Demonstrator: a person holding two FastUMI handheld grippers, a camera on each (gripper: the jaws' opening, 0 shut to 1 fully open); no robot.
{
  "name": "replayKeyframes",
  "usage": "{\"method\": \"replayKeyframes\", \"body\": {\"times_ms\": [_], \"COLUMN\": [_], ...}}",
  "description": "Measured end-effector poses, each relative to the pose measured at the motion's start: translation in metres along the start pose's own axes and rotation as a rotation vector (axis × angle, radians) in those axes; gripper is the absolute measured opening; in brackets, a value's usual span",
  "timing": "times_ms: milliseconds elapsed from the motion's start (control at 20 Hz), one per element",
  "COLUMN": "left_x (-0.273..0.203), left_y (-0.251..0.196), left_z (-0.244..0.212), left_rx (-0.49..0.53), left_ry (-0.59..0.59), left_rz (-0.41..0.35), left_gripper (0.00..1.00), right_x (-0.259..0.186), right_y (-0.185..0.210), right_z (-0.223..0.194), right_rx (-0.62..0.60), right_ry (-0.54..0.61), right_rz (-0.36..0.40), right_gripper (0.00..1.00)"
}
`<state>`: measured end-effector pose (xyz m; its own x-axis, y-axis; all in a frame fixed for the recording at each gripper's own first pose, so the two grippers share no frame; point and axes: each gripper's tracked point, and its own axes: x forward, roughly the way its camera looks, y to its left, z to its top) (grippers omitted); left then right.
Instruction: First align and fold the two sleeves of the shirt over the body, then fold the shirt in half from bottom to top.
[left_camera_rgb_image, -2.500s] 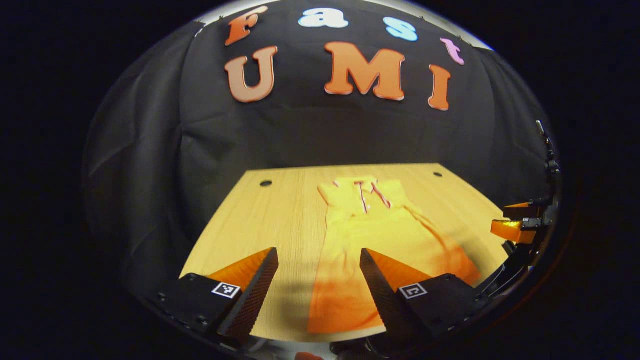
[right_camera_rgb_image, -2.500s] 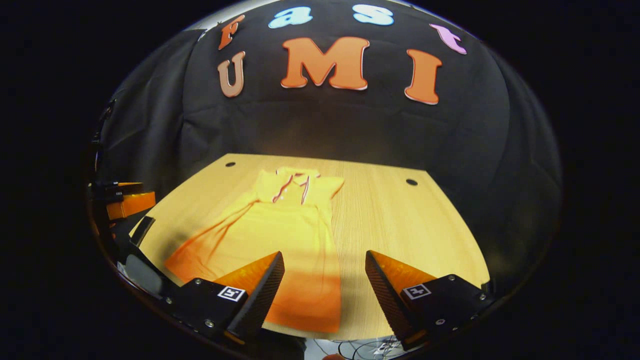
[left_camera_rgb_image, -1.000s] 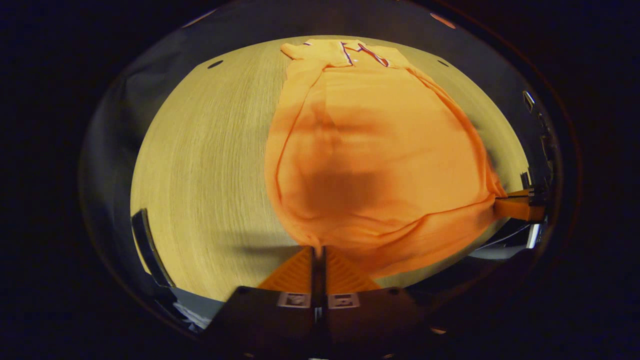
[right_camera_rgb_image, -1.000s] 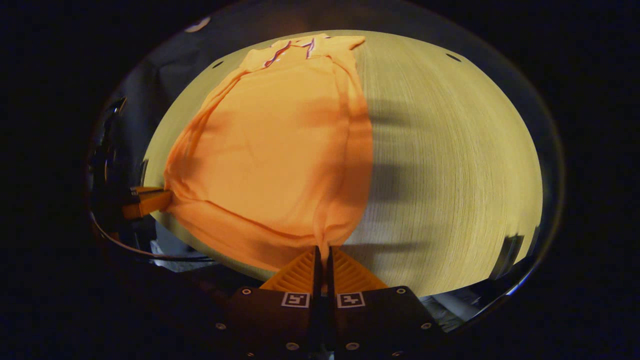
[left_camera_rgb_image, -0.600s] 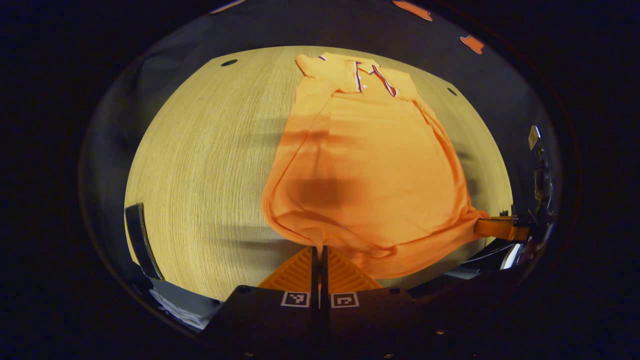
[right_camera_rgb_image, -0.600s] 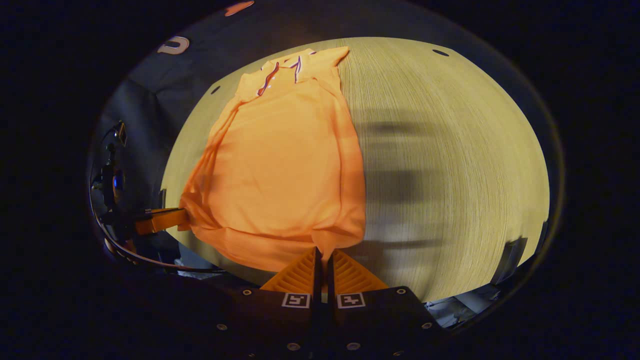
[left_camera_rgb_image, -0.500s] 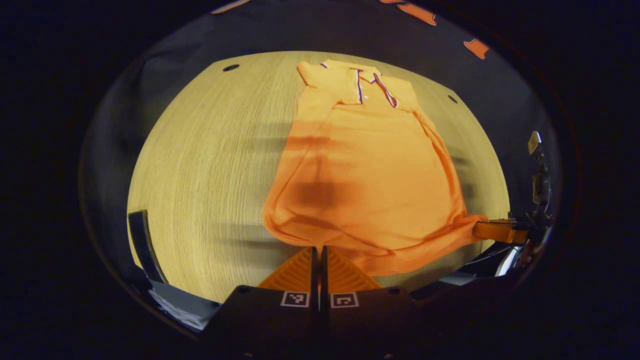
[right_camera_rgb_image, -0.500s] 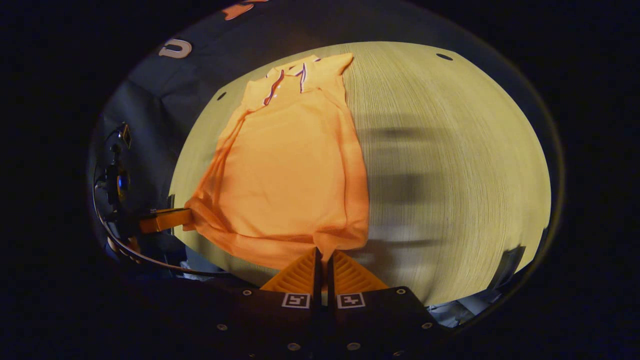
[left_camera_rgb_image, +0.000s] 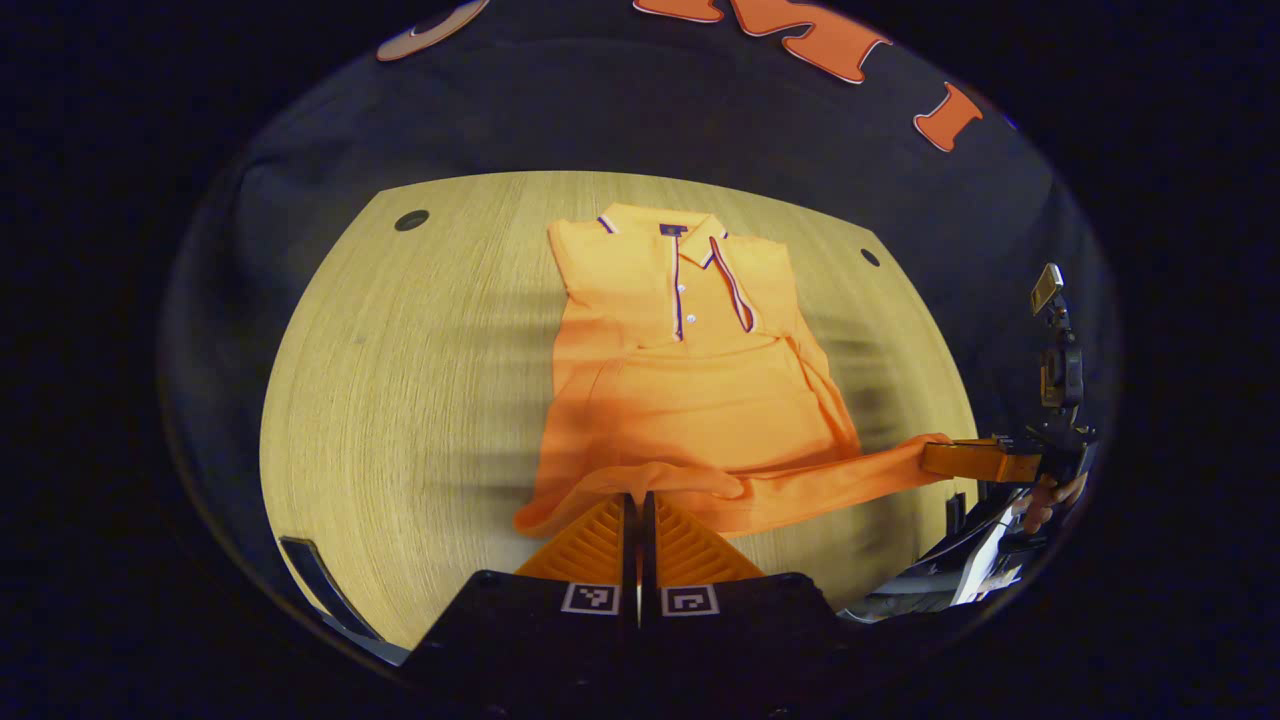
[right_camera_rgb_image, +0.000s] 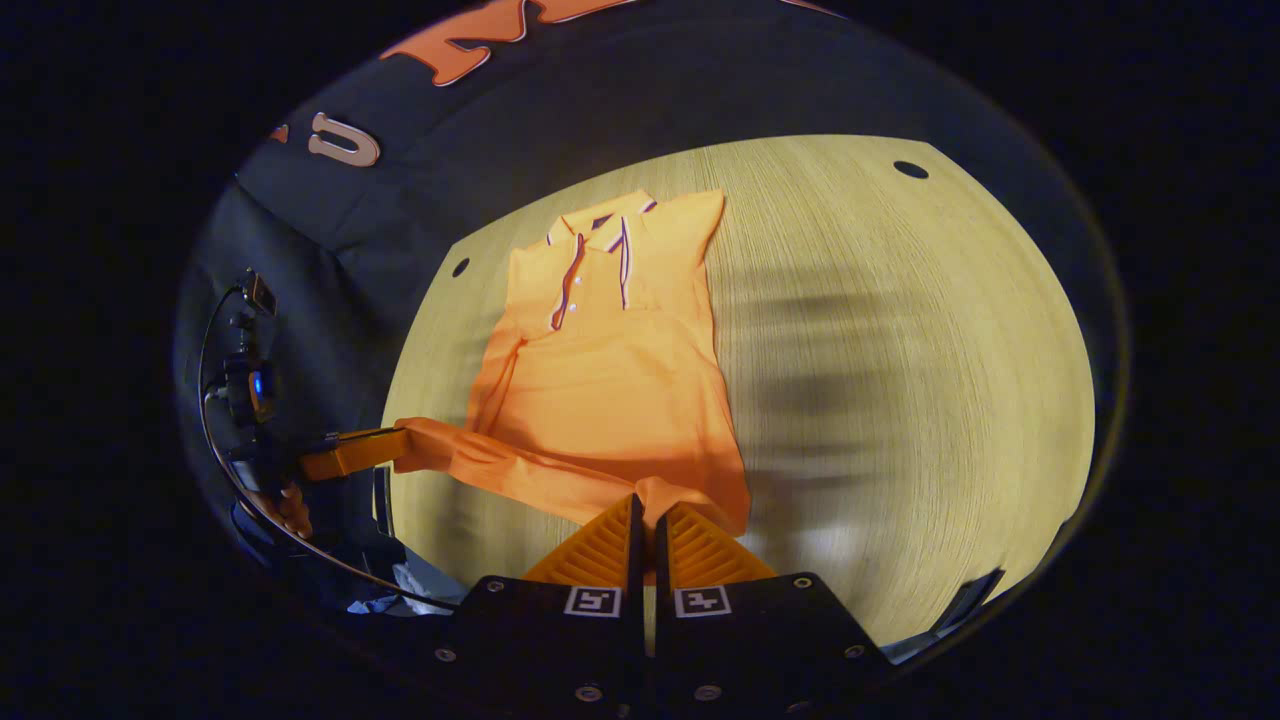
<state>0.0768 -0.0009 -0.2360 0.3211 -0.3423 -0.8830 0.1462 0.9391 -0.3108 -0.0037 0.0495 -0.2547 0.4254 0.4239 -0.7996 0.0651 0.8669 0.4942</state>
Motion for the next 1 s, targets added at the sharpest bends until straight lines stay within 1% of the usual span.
{"method": "replayKeyframes", "body": {"times_ms": [100, 200, 300, 500, 750, 850, 1000], "left_x": [0.0, 0.004, 0.014, 0.037, 0.067, 0.077, 0.098], "left_y": [0.001, 0.002, 0.014, 0.029, 0.047, 0.05, 0.06], "left_z": [0.032, 0.058, 0.089, 0.136, 0.188, 0.209, 0.234], "left_rx": [0.052, 0.077, 0.137, 0.163, 0.223, 0.221, 0.218], "left_ry": [-0.034, -0.053, -0.081, -0.098, -0.138, -0.159, -0.201], "left_rz": [-0.007, -0.018, -0.006, -0.006, 0.039, 0.046, 0.096], "left_gripper": [0.01, 0.01, 0.01, 0.01, 0.01, 0.01, 0.01], "right_x": [0.003, 0.009, 0.021, 0.043, 0.064, 0.064, 0.085], "right_y": [0.004, 0.008, 0.009, 0.006, 0.005, 0.001, 0.001], "right_z": [0.03, 0.056, 0.079, 0.12, 0.173, 0.2, 0.228], "right_rx": [0.003, 0.002, 0.015, 0.015, -0.024, -0.037, -0.034], "right_ry": [-0.032, -0.061, -0.07, -0.08, -0.115, -0.127, -0.138], "right_rz": [-0.004, -0.011, -0.013, -0.042, -0.068, -0.081, -0.083], "right_gripper": [0.05, 0.05, 0.05, 0.05, 0.05, 0.05, 0.05]}}
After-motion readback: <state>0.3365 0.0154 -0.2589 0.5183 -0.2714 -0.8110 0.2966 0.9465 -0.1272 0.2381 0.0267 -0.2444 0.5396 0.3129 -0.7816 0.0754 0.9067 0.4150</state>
